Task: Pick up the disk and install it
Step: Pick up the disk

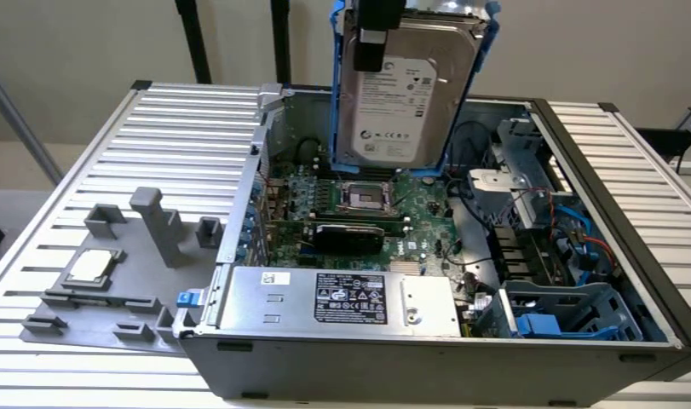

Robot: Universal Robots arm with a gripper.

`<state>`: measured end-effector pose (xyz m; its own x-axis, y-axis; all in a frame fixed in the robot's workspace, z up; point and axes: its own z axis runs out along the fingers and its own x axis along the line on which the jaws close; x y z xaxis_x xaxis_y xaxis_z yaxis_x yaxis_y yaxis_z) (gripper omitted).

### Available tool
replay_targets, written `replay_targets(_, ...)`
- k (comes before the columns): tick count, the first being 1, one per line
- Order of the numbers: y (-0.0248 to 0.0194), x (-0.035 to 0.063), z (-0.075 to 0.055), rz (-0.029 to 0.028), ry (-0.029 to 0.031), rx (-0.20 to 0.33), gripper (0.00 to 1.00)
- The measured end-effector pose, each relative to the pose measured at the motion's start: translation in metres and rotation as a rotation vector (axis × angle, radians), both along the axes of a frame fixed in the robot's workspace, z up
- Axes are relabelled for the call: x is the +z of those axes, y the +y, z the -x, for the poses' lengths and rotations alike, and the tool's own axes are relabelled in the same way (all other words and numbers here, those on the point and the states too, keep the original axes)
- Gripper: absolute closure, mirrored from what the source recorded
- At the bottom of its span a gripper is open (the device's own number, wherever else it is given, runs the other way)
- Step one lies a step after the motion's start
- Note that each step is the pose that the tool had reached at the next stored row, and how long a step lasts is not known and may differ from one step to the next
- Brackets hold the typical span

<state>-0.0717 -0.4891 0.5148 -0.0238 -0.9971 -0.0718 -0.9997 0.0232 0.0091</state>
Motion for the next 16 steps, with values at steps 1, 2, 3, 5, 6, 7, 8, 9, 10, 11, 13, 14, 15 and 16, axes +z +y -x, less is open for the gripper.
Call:
replay_targets(1, -0.0017, -0.0003, -0.005, 0.0000, 0.0000, 0.000, 0.67)
replay_targets(2, -0.0033, -0.0006, -0.009, 0.0001, 0.0000, 0.000, 0.67)
replay_targets(3, -0.0050, -0.0009, -0.014, 0.0000, 0.0000, 0.000, 0.67)
replay_targets(5, -0.0083, -0.0015, -0.023, 0.0001, 0.0001, 0.000, 0.67)
replay_targets(6, -0.0100, -0.0019, -0.027, 0.0001, 0.0000, 0.000, 0.67)
replay_targets(7, -0.0117, -0.0023, -0.032, 0.0001, 0.0000, 0.000, 0.67)
replay_targets(8, -0.0135, -0.0028, -0.037, 0.0001, 0.0000, 0.000, 0.67)
replay_targets(9, -0.0153, -0.0032, -0.041, 0.0001, 0.0001, 0.000, 0.67)
replay_targets(10, -0.0171, -0.0037, -0.045, 0.0001, 0.0001, 0.000, 0.67)
replay_targets(11, -0.0191, -0.0043, -0.050, 0.0000, 0.0000, 0.000, 0.67)
replay_targets(13, -0.0237, -0.0056, -0.058, 0.0000, 0.0001, 0.000, 0.67)
replay_targets(14, -0.0263, -0.0063, -0.061, 0.0001, 0.0001, 0.000, 0.67)
replay_targets(15, -0.0294, -0.0071, -0.064, 0.0001, 0.0001, 0.000, 0.67)
replay_targets(16, -0.0322, -0.0079, -0.067, 0.0001, 0.0001, 0.000, 0.67)
